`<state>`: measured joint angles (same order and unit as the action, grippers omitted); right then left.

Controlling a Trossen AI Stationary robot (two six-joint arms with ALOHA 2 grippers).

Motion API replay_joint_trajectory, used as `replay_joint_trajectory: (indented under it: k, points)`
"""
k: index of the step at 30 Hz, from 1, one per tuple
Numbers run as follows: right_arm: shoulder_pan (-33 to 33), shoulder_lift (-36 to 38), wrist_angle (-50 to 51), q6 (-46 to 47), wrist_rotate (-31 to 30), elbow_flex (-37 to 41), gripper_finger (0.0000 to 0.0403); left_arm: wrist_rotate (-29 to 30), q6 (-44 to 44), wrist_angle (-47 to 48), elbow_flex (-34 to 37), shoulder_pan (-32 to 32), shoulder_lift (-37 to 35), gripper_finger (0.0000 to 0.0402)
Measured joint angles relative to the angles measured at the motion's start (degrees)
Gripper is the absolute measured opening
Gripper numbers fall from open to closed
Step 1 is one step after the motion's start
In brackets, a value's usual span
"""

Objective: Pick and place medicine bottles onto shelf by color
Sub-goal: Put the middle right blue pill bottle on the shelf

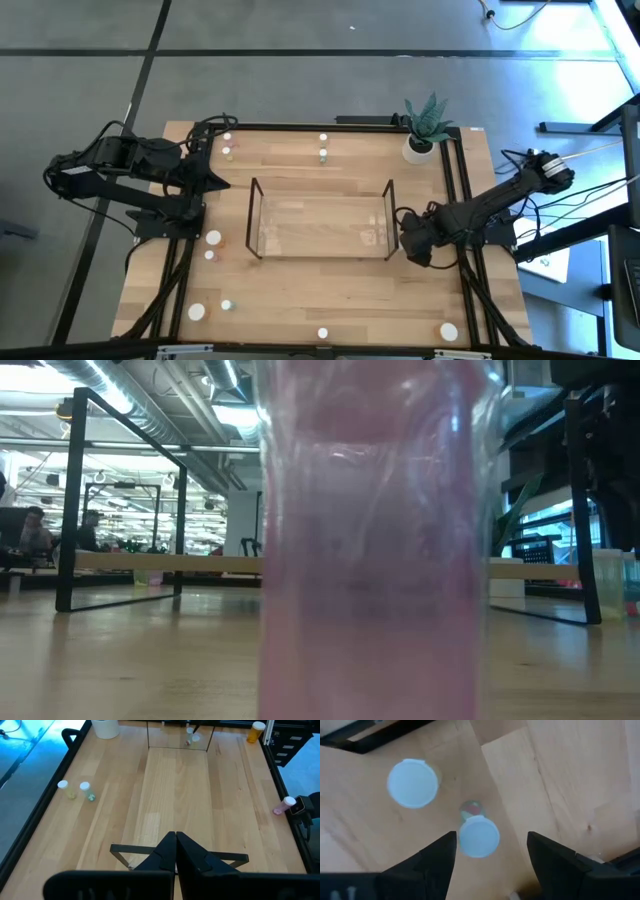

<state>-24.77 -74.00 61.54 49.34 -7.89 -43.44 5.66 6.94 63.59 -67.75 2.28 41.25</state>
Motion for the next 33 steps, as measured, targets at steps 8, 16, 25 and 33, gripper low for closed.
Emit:
replay_joint_trajectory:
  k: [8, 16, 25, 33]
  points:
    - [0.02, -0.69, 0.00, -0.33, -0.05, 0.00, 0.0245, 0.01, 0.00, 0.00, 0.00, 0.00, 0.00, 0.0000]
    - [-0.01, -1.51, -0.11, -0.32, -0.03, 0.00, 0.0245, 0.00, 0.00, 0.01, 0.00, 0.00, -0.01, 0.0000]
    - [-0.01, -3.86, -1.11, -0.39, -0.05, -0.07, 0.0245, -0.01, 0.00, 0.01, 0.00, 0.00, 0.00, 0.0000]
    - [0.02, -3.91, -1.18, -0.37, -0.05, -0.07, 0.0225, 0.00, 0.00, 0.01, 0.00, 0.00, -0.01, 0.0000]
